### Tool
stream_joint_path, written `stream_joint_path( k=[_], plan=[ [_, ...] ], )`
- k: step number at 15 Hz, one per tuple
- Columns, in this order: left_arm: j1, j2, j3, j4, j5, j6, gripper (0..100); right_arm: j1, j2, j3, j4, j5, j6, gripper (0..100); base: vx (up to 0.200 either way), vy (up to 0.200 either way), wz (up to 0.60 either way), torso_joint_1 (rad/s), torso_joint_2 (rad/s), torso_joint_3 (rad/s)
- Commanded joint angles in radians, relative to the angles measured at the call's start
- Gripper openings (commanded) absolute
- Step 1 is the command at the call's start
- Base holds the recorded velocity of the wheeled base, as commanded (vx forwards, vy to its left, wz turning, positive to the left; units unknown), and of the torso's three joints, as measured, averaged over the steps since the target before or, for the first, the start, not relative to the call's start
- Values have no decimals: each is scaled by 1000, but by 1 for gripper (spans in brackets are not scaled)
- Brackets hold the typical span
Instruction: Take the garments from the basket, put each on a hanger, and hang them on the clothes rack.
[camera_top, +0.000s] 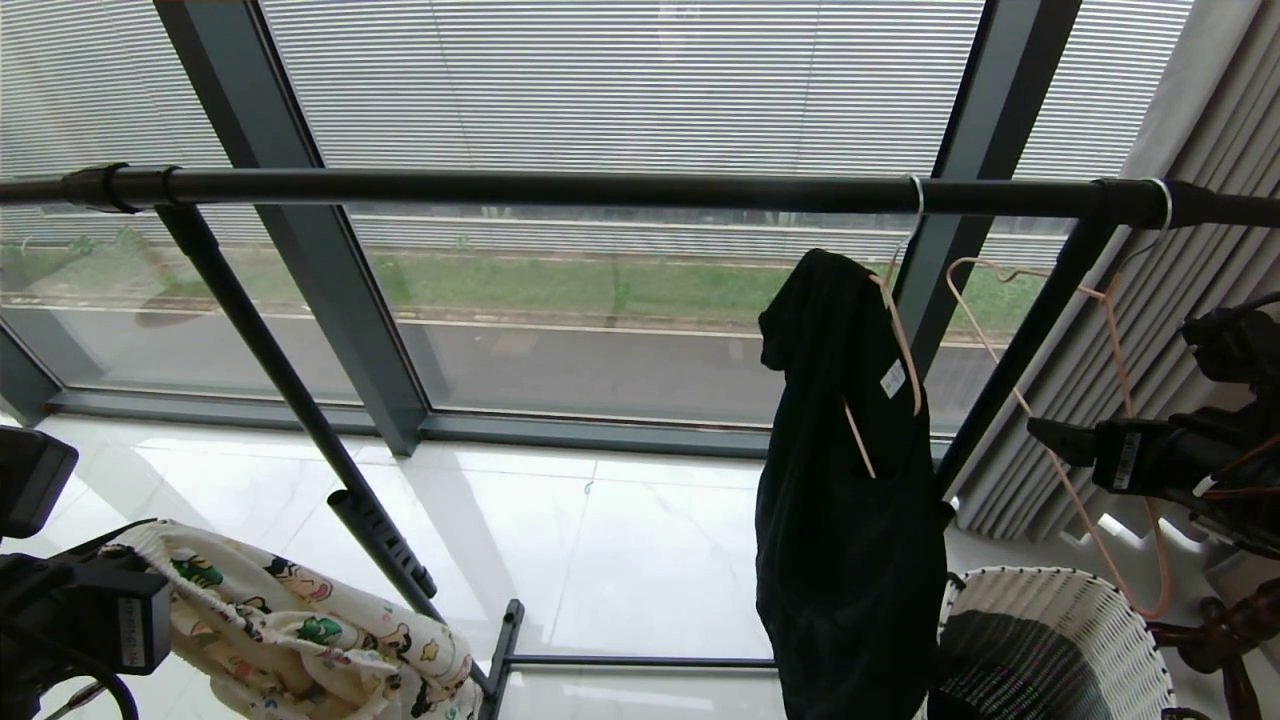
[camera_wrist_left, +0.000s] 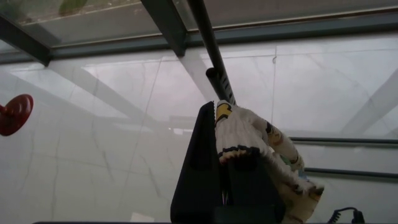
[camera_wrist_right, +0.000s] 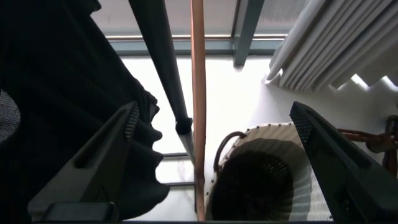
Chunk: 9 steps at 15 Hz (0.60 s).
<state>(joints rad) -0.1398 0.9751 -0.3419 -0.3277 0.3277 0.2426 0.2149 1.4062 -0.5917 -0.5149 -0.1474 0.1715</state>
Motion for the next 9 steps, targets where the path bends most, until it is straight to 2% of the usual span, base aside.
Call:
stream_joint_path(
  k=[1, 4, 5, 9],
  plan=[
    [0, -4, 3, -1, 1, 0, 0, 0, 16, 0, -16, 0, 0, 100, 0, 0, 0, 0, 0, 0],
    [0, -18, 15, -1, 1, 1, 0, 0, 30, -5, -34, 2, 0, 100, 0, 0, 0, 0, 0, 0],
    [0, -21, 17, -1, 1, 1, 0, 0, 31, -5, -39, 2, 0, 0, 0, 0, 0, 0, 0, 0],
    [0, -23, 18, -1, 1, 1, 0, 0, 31, -7, -45, 2, -1, 0, 0, 0, 0, 0, 0, 0]
  ],
)
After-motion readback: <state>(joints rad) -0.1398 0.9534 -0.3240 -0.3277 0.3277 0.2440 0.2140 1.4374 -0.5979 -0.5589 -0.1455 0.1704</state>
